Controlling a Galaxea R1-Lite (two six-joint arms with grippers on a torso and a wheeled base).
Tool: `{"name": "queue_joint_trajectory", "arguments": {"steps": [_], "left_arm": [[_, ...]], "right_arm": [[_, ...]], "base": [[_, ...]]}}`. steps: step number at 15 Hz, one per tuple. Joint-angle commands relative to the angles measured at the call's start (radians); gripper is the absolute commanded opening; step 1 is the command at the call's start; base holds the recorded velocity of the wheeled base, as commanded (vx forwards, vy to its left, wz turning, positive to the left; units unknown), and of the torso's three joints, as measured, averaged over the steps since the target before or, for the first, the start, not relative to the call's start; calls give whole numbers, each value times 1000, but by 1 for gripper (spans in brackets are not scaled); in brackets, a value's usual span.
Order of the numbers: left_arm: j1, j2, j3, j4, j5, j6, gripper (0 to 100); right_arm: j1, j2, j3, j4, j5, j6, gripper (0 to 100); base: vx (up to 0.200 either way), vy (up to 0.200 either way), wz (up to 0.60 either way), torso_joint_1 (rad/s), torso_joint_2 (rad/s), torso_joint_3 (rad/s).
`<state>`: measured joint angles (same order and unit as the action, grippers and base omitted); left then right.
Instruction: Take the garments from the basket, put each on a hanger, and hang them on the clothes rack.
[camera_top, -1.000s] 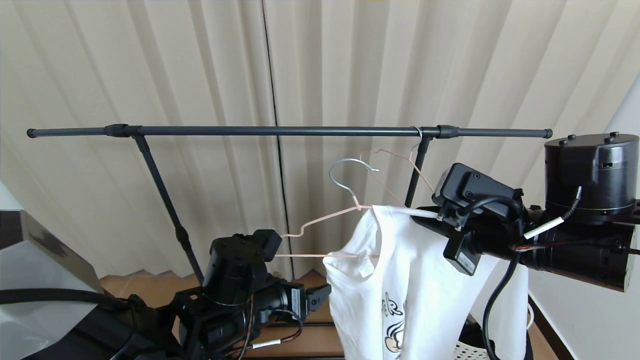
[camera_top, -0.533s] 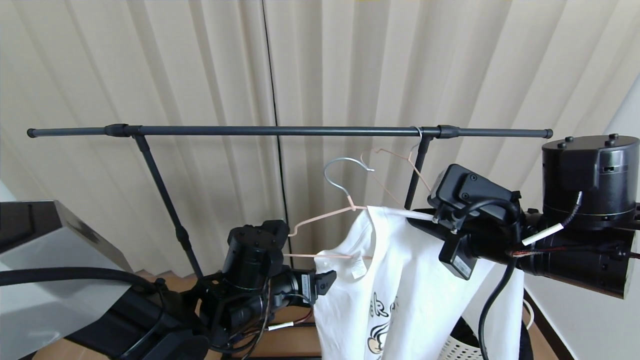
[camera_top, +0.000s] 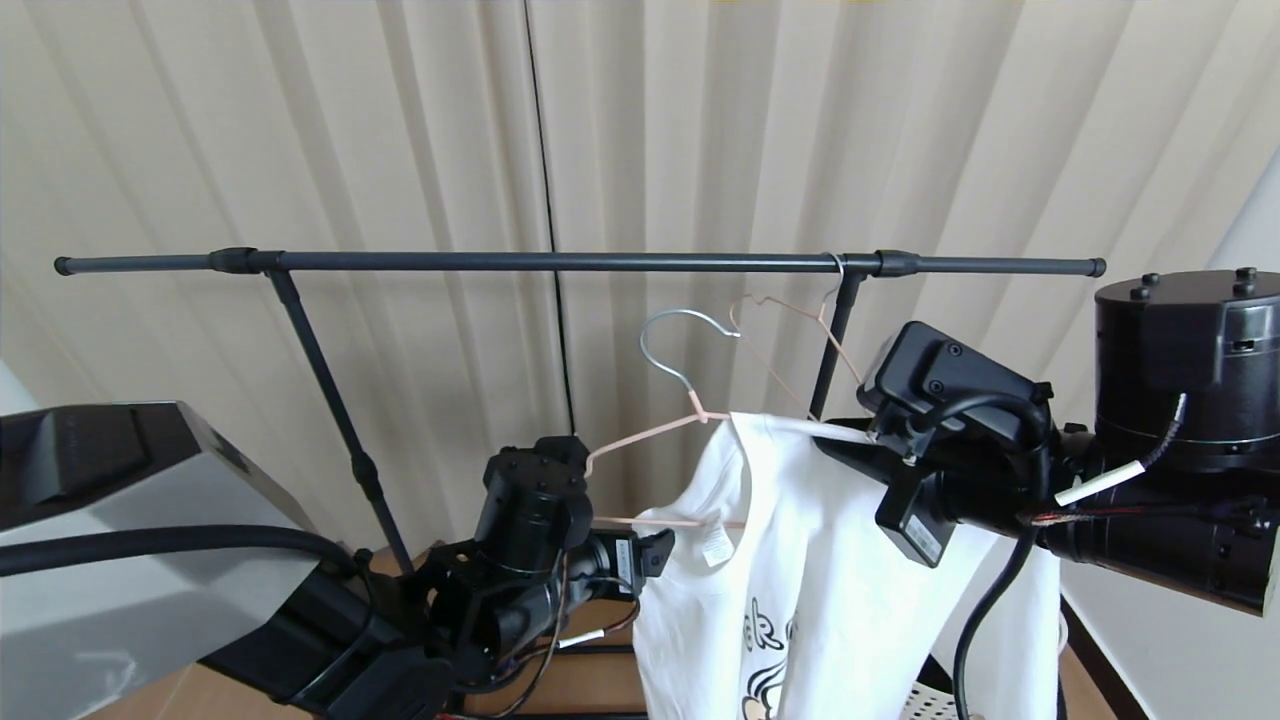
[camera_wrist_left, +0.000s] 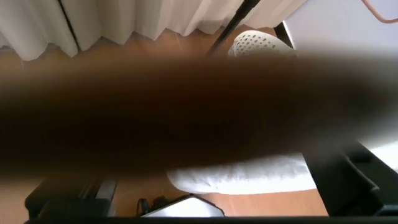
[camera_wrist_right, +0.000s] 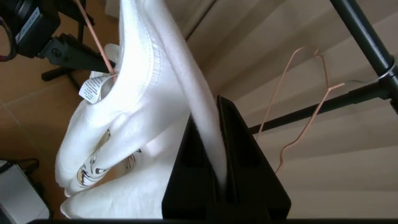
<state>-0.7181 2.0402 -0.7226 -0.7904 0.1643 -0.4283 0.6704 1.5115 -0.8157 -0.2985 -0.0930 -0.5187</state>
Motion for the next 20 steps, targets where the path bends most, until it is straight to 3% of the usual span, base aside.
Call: {"name": "queue_joint_trajectory", "arguments": {"steps": [1,6,13,20], "left_arm": [[-12,17,-3,-1,1,2,100],[-26,31,-17,-3,18,11,100],[-27,-127,34,-3,41,29,100],[-35,-175,84,-7,38,28,100]], "right_arm": [[6,-7,-5,-4,2,2,0],[6,-22,-5,-2,1,6,0],[-2,-8,-20,-2,-5,8,0],[-6,9,-51,-2,-10,72,0]], "base": [[0,0,0,0,0,0],[0,0,0,0,0,0],[0,0,0,0,0,0],[0,0,0,0,0,0]]}}
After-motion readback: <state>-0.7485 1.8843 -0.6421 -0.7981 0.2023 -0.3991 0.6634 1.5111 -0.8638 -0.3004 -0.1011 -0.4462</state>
